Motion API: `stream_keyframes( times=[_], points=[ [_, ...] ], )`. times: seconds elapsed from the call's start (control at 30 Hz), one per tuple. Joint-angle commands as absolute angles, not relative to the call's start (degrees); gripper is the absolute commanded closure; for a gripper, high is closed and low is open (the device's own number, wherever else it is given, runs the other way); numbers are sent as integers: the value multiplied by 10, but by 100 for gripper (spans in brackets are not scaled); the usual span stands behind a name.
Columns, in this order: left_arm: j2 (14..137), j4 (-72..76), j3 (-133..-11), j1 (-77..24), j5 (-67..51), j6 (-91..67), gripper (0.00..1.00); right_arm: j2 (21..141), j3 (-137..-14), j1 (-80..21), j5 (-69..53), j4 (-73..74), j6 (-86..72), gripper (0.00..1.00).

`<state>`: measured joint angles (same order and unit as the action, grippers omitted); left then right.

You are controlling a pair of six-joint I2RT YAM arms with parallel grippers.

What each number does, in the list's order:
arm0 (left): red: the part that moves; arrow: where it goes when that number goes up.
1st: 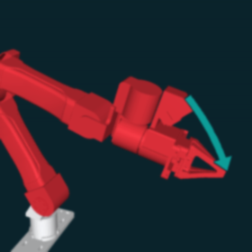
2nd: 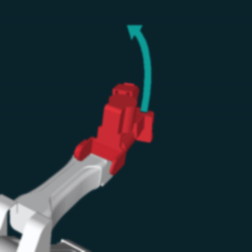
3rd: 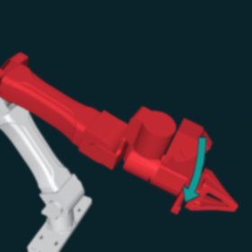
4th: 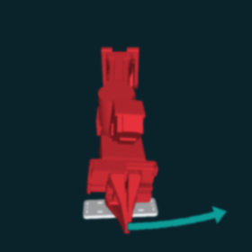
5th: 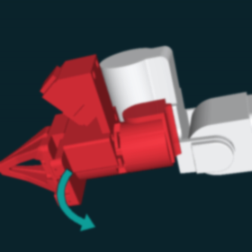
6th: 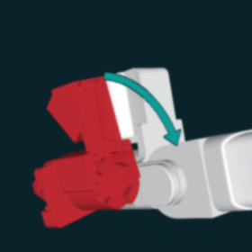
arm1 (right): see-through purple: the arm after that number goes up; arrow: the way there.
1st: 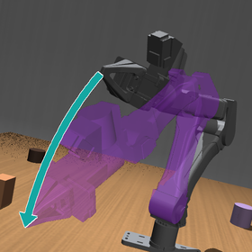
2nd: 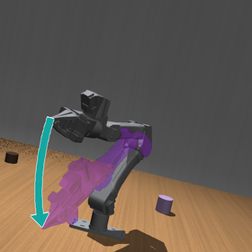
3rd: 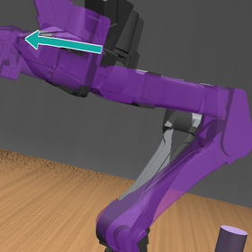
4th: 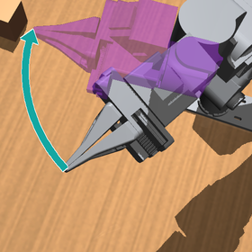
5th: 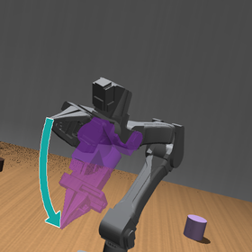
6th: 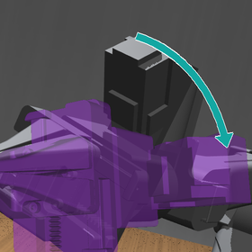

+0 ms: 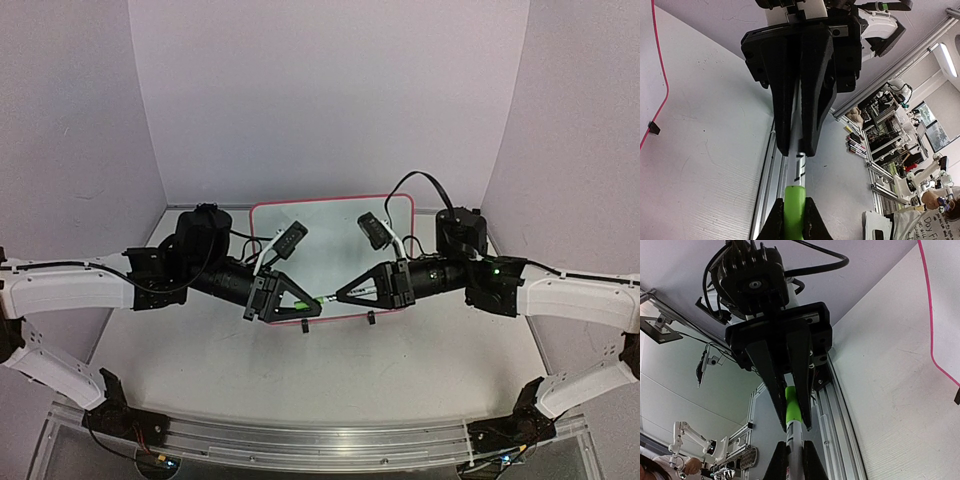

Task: Write a sentence on the whiteboard
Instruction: Open the pen cap from the whiteboard marker, then place the pen cap at the center of the board.

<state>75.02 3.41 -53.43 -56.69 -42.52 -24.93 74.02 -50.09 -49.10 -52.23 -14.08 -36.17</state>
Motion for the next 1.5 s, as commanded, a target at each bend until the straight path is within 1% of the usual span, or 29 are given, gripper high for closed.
stream_keyframes(
  times=[0.0,0.37,0.53,0.67,0.8,0.9,1.03,1.17,1.33,1.47],
  points=[
    [720,57,-522,-565,-442,-251,100,719,-494,-470,-532,-154,-366,100],
    [677,45,-498,-561,-404,-246,100,682,-466,-412,-557,-153,-372,100],
    [678,1,-477,-559,-362,-236,100,667,-460,-397,-553,-149,-372,100],
    [706,-45,-440,-559,-266,-247,100,655,-467,-397,-502,-83,-332,100],
    [752,-86,-421,-567,-130,-292,100,635,-470,-397,-409,0,-294,100],
    [800,-90,-435,-594,-83,-304,100,634,-470,-398,-360,43,-284,100],
    [856,-64,-453,-614,-75,-310,100,642,-469,-400,-336,61,-286,100],
    [884,-53,-461,-616,-71,-312,99,645,-469,-404,-326,65,-288,100],
    [918,-77,-473,-616,-59,-313,95,643,-464,-409,-315,67,-289,100],
    [928,-82,-477,-617,-53,-315,89,647,-465,-411,-311,68,-288,100]
  ],
)
